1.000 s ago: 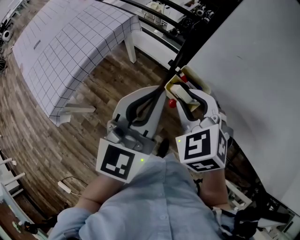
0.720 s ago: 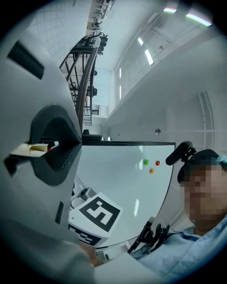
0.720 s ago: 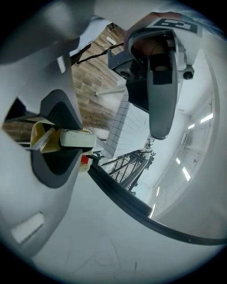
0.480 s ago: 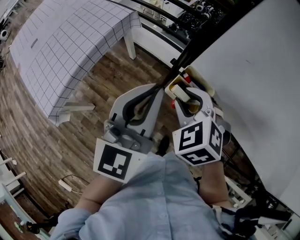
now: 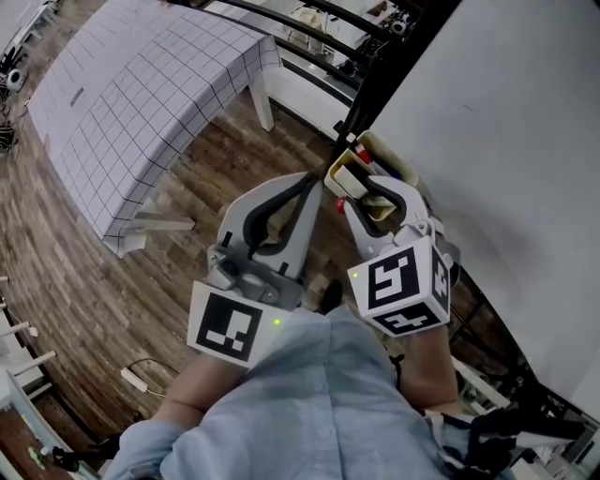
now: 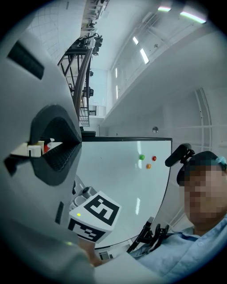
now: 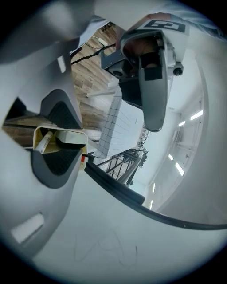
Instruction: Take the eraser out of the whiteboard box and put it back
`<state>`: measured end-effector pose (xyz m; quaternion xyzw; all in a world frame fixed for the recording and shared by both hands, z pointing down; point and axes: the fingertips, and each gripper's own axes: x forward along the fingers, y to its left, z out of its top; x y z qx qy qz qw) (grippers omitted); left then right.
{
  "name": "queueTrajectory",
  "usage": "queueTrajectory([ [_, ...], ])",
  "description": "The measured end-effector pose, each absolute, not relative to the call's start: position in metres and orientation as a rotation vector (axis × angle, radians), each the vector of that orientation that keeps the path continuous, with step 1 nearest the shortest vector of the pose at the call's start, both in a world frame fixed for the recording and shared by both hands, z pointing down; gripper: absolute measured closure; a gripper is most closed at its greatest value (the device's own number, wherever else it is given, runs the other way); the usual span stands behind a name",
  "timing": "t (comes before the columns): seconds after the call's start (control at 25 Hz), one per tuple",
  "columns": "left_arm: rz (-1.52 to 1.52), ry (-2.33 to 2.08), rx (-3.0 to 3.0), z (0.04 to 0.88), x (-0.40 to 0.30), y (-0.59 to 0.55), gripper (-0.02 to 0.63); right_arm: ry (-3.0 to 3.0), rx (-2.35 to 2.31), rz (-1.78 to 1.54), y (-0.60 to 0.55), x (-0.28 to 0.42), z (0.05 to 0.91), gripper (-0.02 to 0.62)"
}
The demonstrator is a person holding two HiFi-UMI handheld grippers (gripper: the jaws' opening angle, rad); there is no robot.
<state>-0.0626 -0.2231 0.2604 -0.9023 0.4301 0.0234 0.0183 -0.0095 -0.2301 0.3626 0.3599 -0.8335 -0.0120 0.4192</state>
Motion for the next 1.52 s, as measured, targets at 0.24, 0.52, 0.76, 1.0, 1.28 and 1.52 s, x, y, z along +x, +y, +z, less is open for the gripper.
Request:
queueTrajectory([
  [0.24, 0.069, 1.312, -2.746, 0.242, -0.051, -0.206, 0.607, -2.312, 1.126, -0.075, -0.222, 0.009, 0.304, 0.495],
  [0.52, 0.048, 1.299, -2.671, 0.221, -0.034, -0.181, 0.607, -2.58, 1.374, -0.101, -0.195, 0.047, 0.239, 0.594],
  [0.76, 0.06, 1.312, -2.656, 0.215, -0.024, -0.161, 0.607, -2.72, 1.415, -0.171, -0.171, 0.065, 0.21, 0.594],
  [1.0, 0.053, 1.309, -2.629, 0.208, -0.015, -0.147, 0.607, -2.774, 1.429, -0.154, -0.158, 0.077, 0.199, 0.595],
  [1.28, 0.053, 1.311, -2.618, 0.205, -0.007, -0.137, 0.607, -2.806, 1.412, -0.178, -0.148, 0.081, 0.189, 0.595],
  [1.52, 0.049, 1.31, -2.612, 0.203, -0.003, -0.133, 0.607, -2.82, 1.403, -0.182, -0.145, 0.082, 0.187, 0.595],
])
